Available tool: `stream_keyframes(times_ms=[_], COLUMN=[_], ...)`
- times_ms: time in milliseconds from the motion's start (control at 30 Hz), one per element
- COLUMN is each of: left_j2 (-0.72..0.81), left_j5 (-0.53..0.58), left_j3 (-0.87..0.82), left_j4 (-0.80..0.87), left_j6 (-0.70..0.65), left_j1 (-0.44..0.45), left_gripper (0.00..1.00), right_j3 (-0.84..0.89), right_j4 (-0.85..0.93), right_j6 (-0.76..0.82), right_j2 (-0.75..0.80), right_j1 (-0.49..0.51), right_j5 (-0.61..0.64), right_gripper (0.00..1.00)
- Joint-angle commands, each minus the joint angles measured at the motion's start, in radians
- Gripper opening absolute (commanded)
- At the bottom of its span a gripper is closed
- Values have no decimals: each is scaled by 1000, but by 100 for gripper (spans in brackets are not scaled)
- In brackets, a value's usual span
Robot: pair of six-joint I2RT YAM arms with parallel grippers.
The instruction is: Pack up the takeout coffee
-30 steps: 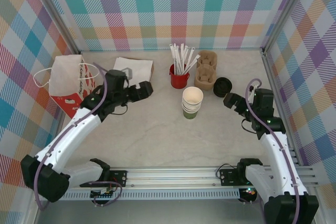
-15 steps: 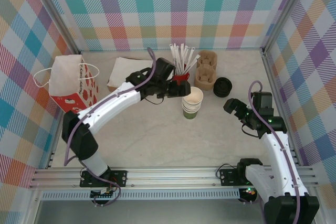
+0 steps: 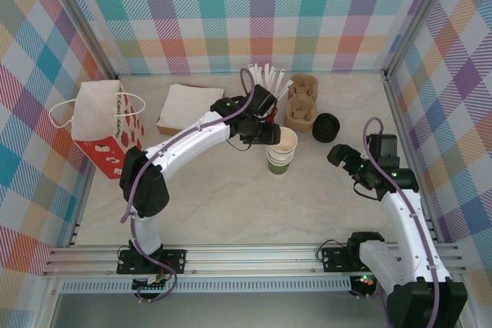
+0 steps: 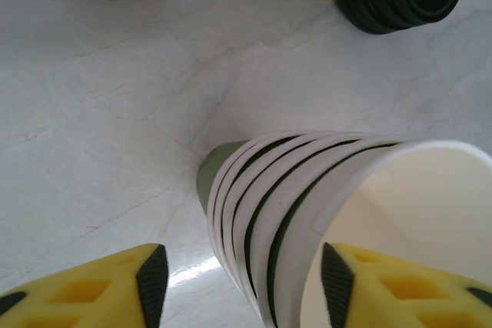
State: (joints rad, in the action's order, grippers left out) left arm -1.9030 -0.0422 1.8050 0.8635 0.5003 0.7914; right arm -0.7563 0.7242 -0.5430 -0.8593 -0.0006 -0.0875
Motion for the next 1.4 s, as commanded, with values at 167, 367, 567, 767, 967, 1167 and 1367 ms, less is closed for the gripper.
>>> stream_keyframes(times_ms=[167,367,567,767,967,1167,1367], left_j2=[-14,-10,-5,19,33,9,-65], left_j5=[90,123,130,156,183,196,196], left_j3=[36,44,69,79,62,78,166], left_j4=[81,96,146,201,215,203,232], left_j6=[-37,-48,-51,-70,-112,-159,-203], left_j1=[10,9,-23,-93,-200,-308,-372], left_gripper=[33,18,7,6,6,6,8], right_j3=[-28,-39,-94,-126,-132,-122,-91], right_j4=[-8,-7,14,9,-9,-12,-13], right_j6=[-23,-22,2,27,50,69,62], right_j2=[-14,-22,-69,-123,-164,-171,-139], right_j1=[-4,-3,-3,-3,-3,-3,-3], right_j5=[0,6,24,29,26,22,24], right_gripper=[100,100,100,100,100,100,100])
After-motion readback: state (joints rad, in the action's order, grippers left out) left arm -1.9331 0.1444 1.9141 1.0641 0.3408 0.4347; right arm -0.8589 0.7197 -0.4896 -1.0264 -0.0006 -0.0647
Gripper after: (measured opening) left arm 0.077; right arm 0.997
